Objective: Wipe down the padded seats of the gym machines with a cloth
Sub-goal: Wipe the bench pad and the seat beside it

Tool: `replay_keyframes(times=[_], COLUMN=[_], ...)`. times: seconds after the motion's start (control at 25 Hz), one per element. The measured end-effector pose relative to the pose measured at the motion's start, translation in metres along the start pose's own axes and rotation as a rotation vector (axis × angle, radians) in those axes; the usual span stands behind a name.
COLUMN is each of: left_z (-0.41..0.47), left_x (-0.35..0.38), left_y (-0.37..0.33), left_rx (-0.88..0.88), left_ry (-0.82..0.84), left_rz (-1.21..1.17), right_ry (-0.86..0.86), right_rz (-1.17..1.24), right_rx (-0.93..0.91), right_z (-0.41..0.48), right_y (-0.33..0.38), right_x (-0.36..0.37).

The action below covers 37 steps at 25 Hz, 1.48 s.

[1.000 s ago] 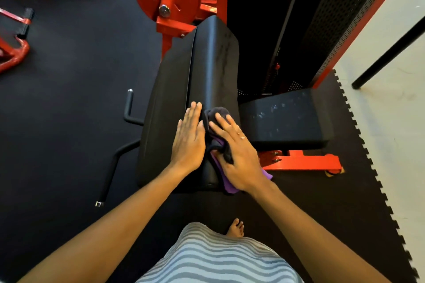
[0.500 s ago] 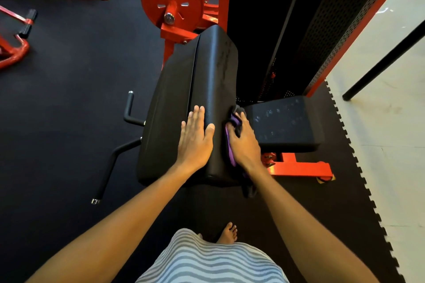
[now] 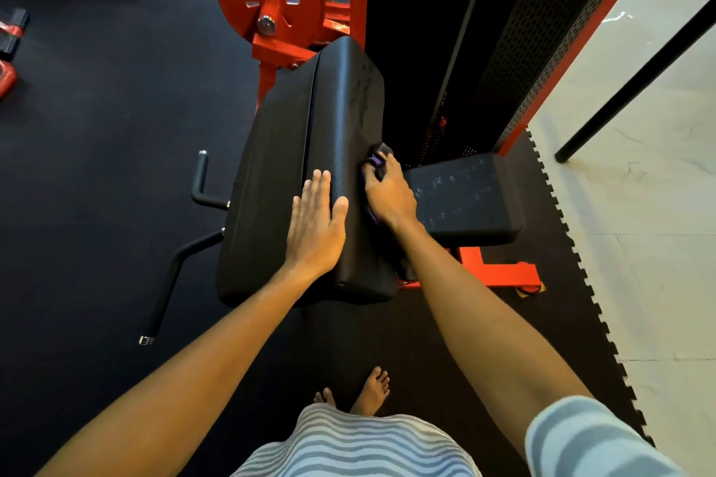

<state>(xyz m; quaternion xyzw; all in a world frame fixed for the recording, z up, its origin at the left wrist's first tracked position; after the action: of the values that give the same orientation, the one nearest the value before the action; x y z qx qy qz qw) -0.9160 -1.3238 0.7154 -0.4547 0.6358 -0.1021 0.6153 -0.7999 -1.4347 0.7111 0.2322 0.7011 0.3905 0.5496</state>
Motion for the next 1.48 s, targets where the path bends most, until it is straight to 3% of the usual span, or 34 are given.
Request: replay_keyframes(times=[0.16,0.36,0.52,0.88,1.12,1.24,1.48], left_z=[-0.002,-0.001,-0.002,0.005,0.023,0.023,0.025], left_x=[0.0,-0.002,-0.001,-0.002,-0.001,0.003,0.009], left_y=[0.0,0.0,-0.002,-0.008,-0.026,-0.027,-0.046], left_rx=[0.003,0.008,0.015,-0.07,-0.168,-0.179,-0.328], left_ry=[-0.001,-0.013,-0.01,0.007,-0.048,-0.06,-0.153], left_rz=[-0.006,0.012,0.018,0.041,0.011,0.024,0.136], right_ry=[0.045,-0.008,-0.091,-0.071,0.128,0.221,0.227], right_rz=[0.095,0.138,0.078,-0.046,-0.076,-0.101,-0.062], right_rx=[0.172,0.187,0.125,-0.146,-0.735,-0.906,-0.698], right_z=[-0.028,-0.102,-0.104,0.043,0.006,0.028,0.139], right_y=[-0.027,-0.052,-0.05,0.003,-0.011,-0.04,-0.006], right_x=[0.001,0.009,0.012,0.009,-0.001,-0.013,-0.005])
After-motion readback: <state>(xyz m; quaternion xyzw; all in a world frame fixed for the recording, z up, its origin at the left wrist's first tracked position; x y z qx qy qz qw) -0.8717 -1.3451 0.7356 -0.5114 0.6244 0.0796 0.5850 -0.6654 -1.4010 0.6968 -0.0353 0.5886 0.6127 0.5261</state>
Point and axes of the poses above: each hand's wrist, its own z-axis towards the middle knuckle, its own x-axis out of the palm, y = z × x, the point moved 2 cm from there along z, towards the middle knuckle, and after that the axes turned 10 degrees about -x, right-handed, at the moved point
